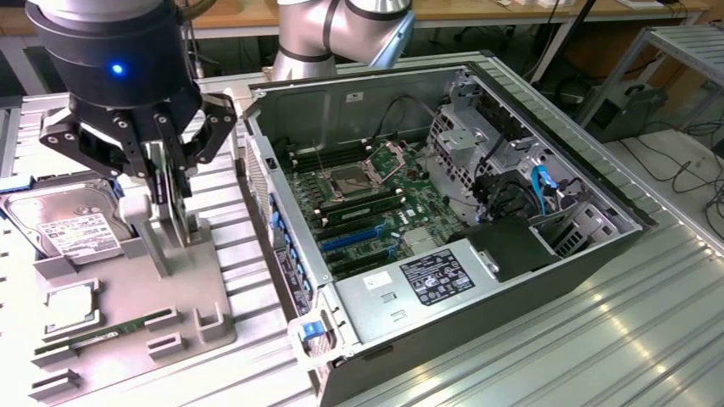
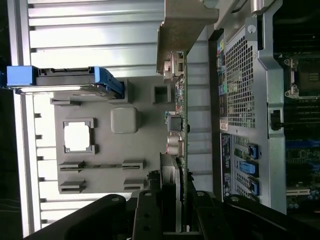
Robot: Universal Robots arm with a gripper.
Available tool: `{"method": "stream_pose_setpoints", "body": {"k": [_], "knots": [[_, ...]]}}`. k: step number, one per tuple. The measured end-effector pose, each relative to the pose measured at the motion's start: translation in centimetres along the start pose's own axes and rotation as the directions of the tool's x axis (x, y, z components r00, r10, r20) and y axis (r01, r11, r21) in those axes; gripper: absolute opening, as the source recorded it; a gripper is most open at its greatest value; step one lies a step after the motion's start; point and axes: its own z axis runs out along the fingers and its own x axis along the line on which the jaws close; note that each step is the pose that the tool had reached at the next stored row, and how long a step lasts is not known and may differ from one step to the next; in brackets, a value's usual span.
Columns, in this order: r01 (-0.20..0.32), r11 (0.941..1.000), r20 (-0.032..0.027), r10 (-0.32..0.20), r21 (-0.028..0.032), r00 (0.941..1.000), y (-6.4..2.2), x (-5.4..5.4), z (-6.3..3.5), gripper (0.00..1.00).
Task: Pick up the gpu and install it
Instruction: 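Pick up the gpu and move the gpu toward the slot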
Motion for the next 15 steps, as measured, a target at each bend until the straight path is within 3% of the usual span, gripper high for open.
{"method": "stream_pose_setpoints", "body": {"k": [11,15], "knots": [[0.000,1.0000,0.0000,0.000,0.0000,1.0000,0.11,0.0,-2.45,0.28],[0.008,1.0000,-0.0008,-0.008,0.0000,1.0000,0.16,0.0,-2.62,0.28]]}}
